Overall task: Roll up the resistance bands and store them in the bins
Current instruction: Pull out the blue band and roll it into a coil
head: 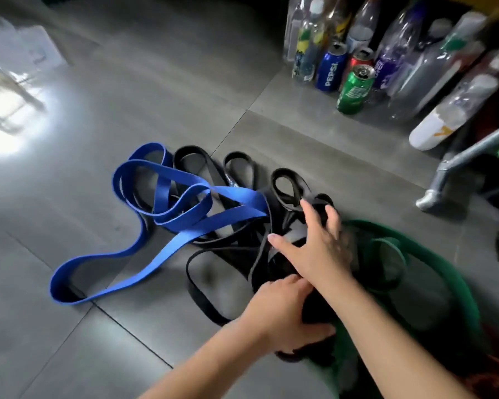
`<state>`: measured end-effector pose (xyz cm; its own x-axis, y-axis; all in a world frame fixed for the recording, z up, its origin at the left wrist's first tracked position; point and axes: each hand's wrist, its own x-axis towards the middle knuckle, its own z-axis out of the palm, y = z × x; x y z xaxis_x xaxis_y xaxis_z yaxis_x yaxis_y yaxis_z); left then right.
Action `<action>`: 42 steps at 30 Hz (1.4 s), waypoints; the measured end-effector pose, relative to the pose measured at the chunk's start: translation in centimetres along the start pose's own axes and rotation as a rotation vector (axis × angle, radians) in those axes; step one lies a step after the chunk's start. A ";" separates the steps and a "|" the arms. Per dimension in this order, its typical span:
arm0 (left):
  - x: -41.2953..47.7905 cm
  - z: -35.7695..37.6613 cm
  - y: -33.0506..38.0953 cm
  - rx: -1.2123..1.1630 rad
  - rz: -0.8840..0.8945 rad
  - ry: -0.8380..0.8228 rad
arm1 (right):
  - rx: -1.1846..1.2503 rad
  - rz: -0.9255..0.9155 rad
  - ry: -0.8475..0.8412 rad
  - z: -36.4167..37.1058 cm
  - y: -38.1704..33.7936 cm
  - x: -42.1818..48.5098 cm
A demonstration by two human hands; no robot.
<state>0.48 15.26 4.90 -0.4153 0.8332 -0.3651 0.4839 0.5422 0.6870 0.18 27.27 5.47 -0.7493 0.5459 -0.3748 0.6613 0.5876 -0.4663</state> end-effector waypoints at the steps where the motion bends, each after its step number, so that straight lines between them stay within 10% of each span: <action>1: -0.7 0.0 -0.6 -0.011 0.010 0.044 | -0.057 -0.009 -0.078 0.5 0.0 0.5; 7: -0.8 -5.6 -10.1 0.071 -0.278 0.577 | -0.235 -0.006 -0.364 2.1 0.7 2.4; 18: 1.5 -9.0 -16.9 0.687 -0.525 0.100 | -0.367 -0.017 -0.424 3.2 0.4 1.7; 22: 0.6 -9.2 -16.9 0.887 -0.305 0.358 | -0.385 -0.021 -0.380 3.6 0.8 1.5; 25: 0.1 -10.0 -18.0 0.679 -0.353 0.637 | -0.389 -0.034 -0.359 3.9 1.1 1.3; 33: -0.8 -10.1 -19.2 0.579 -0.718 0.240 | -0.388 -0.026 -0.346 4.2 0.6 1.0; 42: -6.2 -18.7 -20.9 -0.114 -0.922 0.971 | -0.399 -0.032 -0.355 3.9 1.0 1.2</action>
<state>-21.45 -3.30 4.55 -0.9498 -0.2677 -0.1619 -0.3128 0.8081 0.4991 -0.23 26.16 1.42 -0.6890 0.3289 -0.6458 0.5480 0.8196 -0.1673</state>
